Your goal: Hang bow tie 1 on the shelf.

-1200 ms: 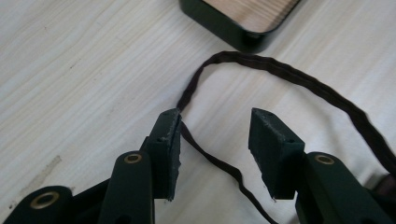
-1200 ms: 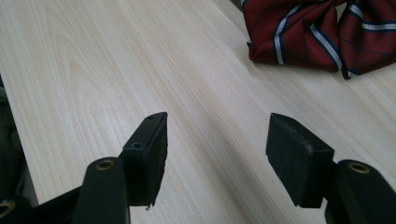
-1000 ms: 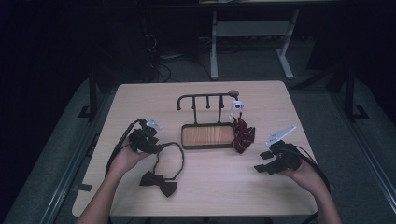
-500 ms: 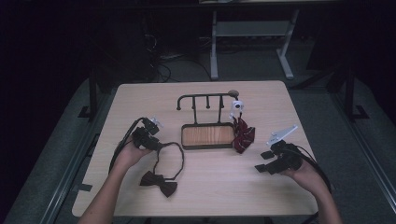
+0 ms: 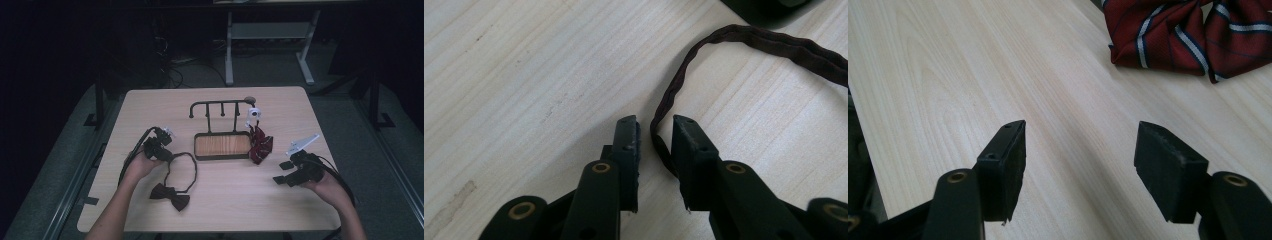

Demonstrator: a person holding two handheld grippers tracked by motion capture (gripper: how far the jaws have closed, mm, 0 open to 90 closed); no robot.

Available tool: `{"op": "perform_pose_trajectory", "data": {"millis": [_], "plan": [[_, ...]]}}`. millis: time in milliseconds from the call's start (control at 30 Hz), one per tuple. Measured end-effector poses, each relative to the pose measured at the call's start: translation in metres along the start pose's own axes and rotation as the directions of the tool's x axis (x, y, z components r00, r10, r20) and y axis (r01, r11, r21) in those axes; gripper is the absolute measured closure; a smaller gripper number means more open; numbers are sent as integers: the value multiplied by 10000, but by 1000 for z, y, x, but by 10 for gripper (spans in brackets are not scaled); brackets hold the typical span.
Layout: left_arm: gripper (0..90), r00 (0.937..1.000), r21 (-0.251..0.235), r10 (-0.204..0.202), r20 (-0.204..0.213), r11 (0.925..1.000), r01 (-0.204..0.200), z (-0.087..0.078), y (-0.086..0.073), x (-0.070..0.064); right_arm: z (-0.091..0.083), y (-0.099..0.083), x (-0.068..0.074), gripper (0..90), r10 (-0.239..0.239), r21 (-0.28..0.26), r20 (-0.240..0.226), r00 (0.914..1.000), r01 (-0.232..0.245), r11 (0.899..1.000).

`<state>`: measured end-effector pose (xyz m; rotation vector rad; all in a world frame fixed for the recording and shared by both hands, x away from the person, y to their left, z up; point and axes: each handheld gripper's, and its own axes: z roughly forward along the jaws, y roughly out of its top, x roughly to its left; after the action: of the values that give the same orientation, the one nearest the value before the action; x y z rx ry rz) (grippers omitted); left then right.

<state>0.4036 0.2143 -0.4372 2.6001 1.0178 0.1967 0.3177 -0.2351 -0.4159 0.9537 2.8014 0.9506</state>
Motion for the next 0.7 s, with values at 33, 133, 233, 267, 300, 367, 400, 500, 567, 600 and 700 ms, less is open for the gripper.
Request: {"op": "perform_pose_trajectory", "data": {"millis": [33,133,233,267,300,367,400,500,567,600,700], "plan": [[740,10000,0,0,0,10000,0,0,0,0,0,0,0,373,0,0,0,10000,0,10000],[753,10000,95,-7,40,10000,7,2,0,0,0,0,0,373,-61,-16,34,10000,61,10000],[793,9999,195,130,44,9997,-131,2,0,0,0,0,1,373,-82,-29,40,10000,82,10000],[814,9997,227,211,93,9995,-213,1,0,0,0,0,1,371,-75,-38,48,10000,76,10000],[836,9996,237,238,131,9994,-241,1,0,0,0,0,1,370,-70,-55,32,10000,70,10000],[879,9995,242,263,162,9993,-267,0,0,-1,-1,0,1,369,-42,-67,8,10000,42,10000],[891,9993,212,295,247,9993,-301,-1,0,-1,-1,1,1,369,-52,-87,-14,10000,52,9999],[894,9988,212,318,361,9992,-326,-3,0,-2,0,0,1,368,-53,-92,-9,10000,53,9999],[896,9981,136,517,334,9985,-522,-9,-1,-4,0,-1,-1,368,0,-89,-47,10000,-1,10000],[896,9981,136,517,334,9985,-522,-9,-1,-4,1,-1,-1,368,12,-94,-73,10000,-13,10000],[896,9974,-7,579,424,9983,-579,-17,-2,-5,1,-2,-2,368,121,-75,-74,9999,-121,9999]]}}
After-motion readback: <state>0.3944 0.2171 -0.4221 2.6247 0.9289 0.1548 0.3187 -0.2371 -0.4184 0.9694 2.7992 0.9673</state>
